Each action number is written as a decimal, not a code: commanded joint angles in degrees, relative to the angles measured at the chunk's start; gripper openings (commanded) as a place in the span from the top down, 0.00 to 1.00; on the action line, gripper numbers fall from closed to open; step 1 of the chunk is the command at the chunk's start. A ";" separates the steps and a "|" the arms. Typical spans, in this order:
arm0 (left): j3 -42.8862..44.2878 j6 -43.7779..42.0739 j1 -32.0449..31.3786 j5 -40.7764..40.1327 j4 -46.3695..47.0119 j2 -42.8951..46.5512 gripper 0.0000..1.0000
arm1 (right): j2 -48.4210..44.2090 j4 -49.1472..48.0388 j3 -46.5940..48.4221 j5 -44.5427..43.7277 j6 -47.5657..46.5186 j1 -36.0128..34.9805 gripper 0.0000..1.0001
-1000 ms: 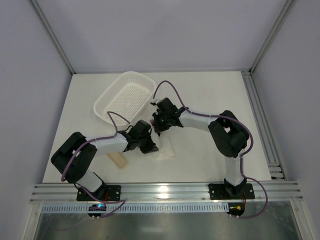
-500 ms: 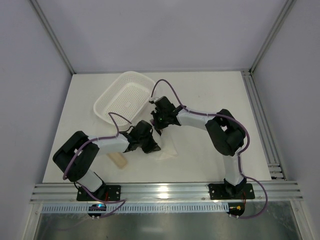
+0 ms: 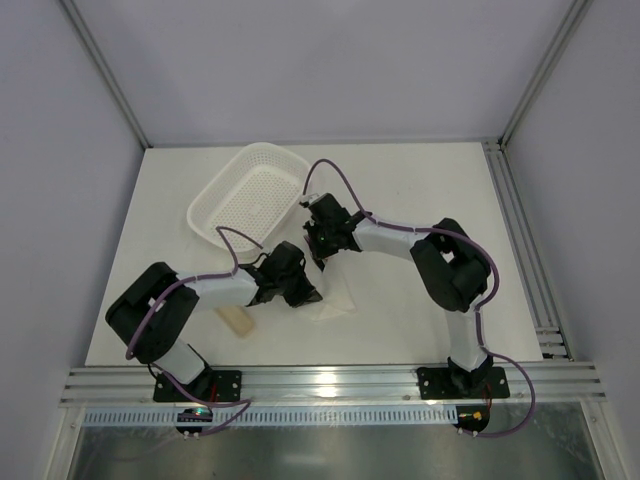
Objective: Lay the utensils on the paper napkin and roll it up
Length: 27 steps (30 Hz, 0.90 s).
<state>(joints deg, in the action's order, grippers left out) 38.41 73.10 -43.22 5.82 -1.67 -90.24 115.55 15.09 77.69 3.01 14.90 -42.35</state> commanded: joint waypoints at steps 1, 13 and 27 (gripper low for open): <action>-2.12 -0.77 -0.64 -3.28 -4.66 -1.43 1.00 | -2.07 -0.06 2.03 1.38 -0.83 -0.37 0.96; -2.47 -0.24 -0.72 -3.71 -4.57 -1.00 1.00 | -4.19 -0.93 0.45 5.70 -0.40 -1.25 0.96; -2.73 0.20 -0.99 -3.89 -4.22 -1.08 1.00 | 4.42 3.53 8.78 -2.74 -1.01 -1.60 0.96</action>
<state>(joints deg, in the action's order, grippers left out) 37.95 73.60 -43.55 5.26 -0.95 -90.04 118.43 16.08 82.48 3.09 14.87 -43.77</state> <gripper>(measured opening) 0.009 0.040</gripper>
